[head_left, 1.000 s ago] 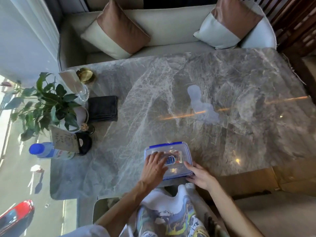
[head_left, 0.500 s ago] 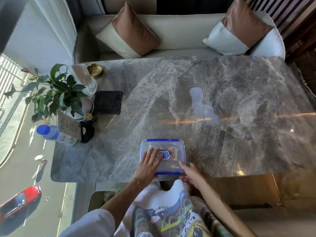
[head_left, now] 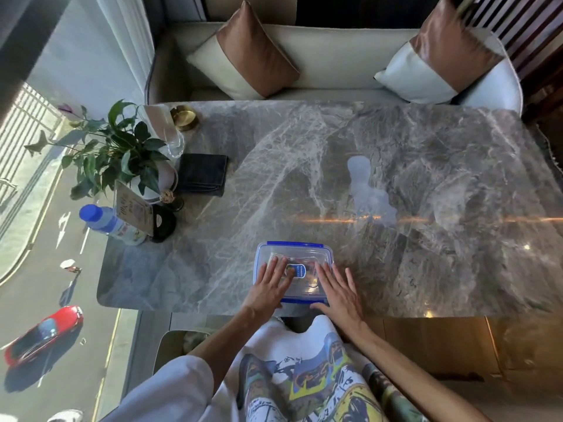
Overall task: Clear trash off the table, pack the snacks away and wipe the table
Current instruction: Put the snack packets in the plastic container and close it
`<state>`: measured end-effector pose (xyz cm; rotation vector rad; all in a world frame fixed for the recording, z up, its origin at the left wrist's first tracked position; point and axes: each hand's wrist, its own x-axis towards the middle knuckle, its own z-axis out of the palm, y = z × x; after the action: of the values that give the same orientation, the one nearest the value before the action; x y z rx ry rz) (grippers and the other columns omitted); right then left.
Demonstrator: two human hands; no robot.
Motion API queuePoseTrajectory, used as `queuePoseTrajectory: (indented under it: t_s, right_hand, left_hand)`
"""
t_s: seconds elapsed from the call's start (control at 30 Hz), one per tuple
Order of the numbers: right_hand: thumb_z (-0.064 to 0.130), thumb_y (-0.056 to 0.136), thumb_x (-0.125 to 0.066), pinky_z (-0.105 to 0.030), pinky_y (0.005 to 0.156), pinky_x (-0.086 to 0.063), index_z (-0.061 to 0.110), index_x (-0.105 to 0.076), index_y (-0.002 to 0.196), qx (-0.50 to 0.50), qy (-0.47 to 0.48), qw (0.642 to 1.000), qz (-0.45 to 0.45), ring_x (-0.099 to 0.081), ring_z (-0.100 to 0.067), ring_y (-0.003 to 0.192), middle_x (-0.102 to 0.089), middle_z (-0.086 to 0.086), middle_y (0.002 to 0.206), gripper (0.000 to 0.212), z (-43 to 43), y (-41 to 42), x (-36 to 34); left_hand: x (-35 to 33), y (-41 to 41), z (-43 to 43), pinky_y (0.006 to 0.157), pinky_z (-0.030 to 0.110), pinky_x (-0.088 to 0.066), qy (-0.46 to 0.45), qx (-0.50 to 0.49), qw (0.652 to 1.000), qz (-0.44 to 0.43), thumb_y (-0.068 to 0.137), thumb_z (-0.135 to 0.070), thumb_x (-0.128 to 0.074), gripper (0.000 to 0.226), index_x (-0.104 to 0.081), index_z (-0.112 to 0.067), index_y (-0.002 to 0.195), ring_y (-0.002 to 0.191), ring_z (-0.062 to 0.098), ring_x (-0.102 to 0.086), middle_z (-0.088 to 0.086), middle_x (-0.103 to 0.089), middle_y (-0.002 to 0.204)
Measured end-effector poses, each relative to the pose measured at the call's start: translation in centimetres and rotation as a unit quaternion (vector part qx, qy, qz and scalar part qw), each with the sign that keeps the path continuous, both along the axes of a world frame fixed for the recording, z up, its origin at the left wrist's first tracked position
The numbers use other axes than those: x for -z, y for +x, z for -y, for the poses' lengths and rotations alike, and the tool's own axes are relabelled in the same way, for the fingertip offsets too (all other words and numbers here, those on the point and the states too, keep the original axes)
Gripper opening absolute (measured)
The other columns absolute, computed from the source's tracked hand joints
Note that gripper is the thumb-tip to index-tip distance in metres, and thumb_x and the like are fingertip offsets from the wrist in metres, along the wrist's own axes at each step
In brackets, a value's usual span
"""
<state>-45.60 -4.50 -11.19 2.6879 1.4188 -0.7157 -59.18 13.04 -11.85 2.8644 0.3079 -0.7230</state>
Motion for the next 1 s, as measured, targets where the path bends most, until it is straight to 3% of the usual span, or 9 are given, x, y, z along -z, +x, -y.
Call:
queuePoseTrajectory:
  t_s: [0.2, 0.3, 0.37, 0.43, 0.53, 0.63, 0.7, 0.83, 1.0]
  right_hand:
    - [0.056, 0.084, -0.062, -0.038, 0.124, 0.002, 0.016, 0.001, 0.155, 0.015, 0.004, 1.000, -0.014, -0.005, -0.027, 0.153, -0.008, -0.004, 0.164, 0.103, -0.6, -0.6, -0.7]
    - [0.048, 0.087, -0.062, -0.037, 0.115, -0.028, 0.022, -0.011, 0.157, 0.026, 0.011, 1.000, -0.005, -0.046, -0.026, 0.134, -0.052, -0.009, 0.144, 0.090, -1.8, -0.3, -1.6]
    - [0.038, 0.090, -0.063, -0.034, 0.101, -0.044, 0.025, -0.021, 0.154, 0.049, 0.046, 0.997, -0.026, -0.059, -0.025, 0.116, -0.064, -0.010, 0.124, 0.078, -2.9, 0.6, -2.3]
    - [0.030, 0.092, -0.064, -0.036, 0.106, -0.044, 0.024, -0.025, 0.153, 0.109, 0.088, 0.987, -0.075, -0.051, -0.027, 0.129, -0.054, -0.010, 0.140, 0.073, -4.4, 2.0, -2.7]
    - [0.033, 0.093, -0.062, -0.039, 0.118, -0.028, 0.020, -0.015, 0.157, 0.266, 0.067, 0.930, -0.244, -0.029, -0.024, 0.147, -0.026, 0.001, 0.160, 0.080, -7.2, 3.2, -2.6]
    - [0.023, 0.097, -0.058, -0.037, 0.109, -0.041, 0.006, -0.040, 0.147, 0.335, 0.044, 0.863, -0.376, -0.052, -0.027, 0.129, -0.053, -0.011, 0.142, 0.056, -8.2, 1.9, -1.4]
    - [0.016, 0.098, -0.055, -0.032, 0.096, -0.046, 0.001, -0.054, 0.134, 0.353, 0.073, 0.846, -0.393, -0.060, -0.029, 0.115, -0.063, -0.018, 0.127, 0.039, -7.8, 0.6, -0.8]
    - [0.015, 0.099, -0.053, -0.031, 0.091, -0.046, 0.001, -0.059, 0.128, 0.359, 0.098, 0.836, -0.404, -0.060, -0.022, 0.103, -0.067, -0.017, 0.118, 0.032, -6.9, -0.6, -0.8]
    - [0.016, 0.098, -0.056, -0.036, 0.099, -0.049, -0.001, -0.052, 0.135, 0.329, 0.096, 0.842, -0.417, -0.061, -0.029, 0.116, -0.064, -0.016, 0.126, 0.042, -7.5, -0.7, -0.6]
  left_hand:
    - [0.3, 0.1, -0.6, 0.121, 0.050, 0.013, -0.019, 0.009, 1.000, 0.009, 0.092, -0.024, -0.061, 0.099, 0.017, -0.021, 0.153, 0.141, 0.035, 0.031, 0.011, 0.032, 0.154]
    - [-0.1, 0.5, -2.8, 0.118, 0.043, 0.016, -0.019, 0.008, 0.999, 0.047, 0.089, 0.003, -0.050, 0.092, 0.006, -0.028, 0.154, 0.146, 0.029, 0.024, 0.005, 0.018, 0.163]
    - [-0.8, 0.8, -3.7, 0.117, 0.047, 0.016, -0.040, -0.040, 0.996, 0.065, 0.085, 0.010, -0.045, 0.089, -0.010, -0.031, 0.155, 0.151, 0.027, 0.014, 0.002, 0.008, 0.165]
    - [-1.5, 1.0, -3.8, 0.121, 0.054, 0.008, -0.076, -0.152, 0.982, 0.085, 0.082, 0.011, -0.046, 0.086, -0.019, -0.029, 0.154, 0.152, 0.026, 0.008, 0.002, 0.002, 0.165]
    - [-2.2, 1.1, -3.0, 0.122, 0.050, -0.013, -0.190, -0.428, 0.867, 0.167, 0.090, -0.003, -0.049, 0.075, -0.014, -0.017, 0.155, 0.151, 0.032, -0.005, 0.015, -0.008, 0.163]
    - [-2.4, 0.7, -1.6, 0.107, 0.051, -0.041, -0.405, -0.614, 0.644, 0.210, 0.089, -0.017, -0.065, 0.067, -0.028, -0.004, 0.143, 0.129, 0.038, -0.047, 0.026, -0.046, 0.140]
    - [-2.7, 0.5, -1.3, 0.099, 0.057, -0.047, -0.466, -0.670, 0.552, 0.172, 0.087, -0.004, -0.066, 0.059, -0.034, -0.003, 0.136, 0.120, 0.040, -0.056, 0.025, -0.054, 0.132]
    - [-2.4, -0.3, -1.6, 0.092, 0.056, -0.053, -0.462, -0.681, 0.551, 0.137, 0.088, -0.003, -0.062, 0.050, -0.041, -0.005, 0.132, 0.111, 0.039, -0.061, 0.021, -0.059, 0.124]
    - [-3.3, -1.2, -1.2, 0.091, 0.052, -0.054, -0.400, -0.711, 0.555, 0.163, 0.085, -0.006, -0.062, 0.041, -0.050, -0.006, 0.124, 0.105, 0.034, -0.064, 0.017, -0.064, 0.117]
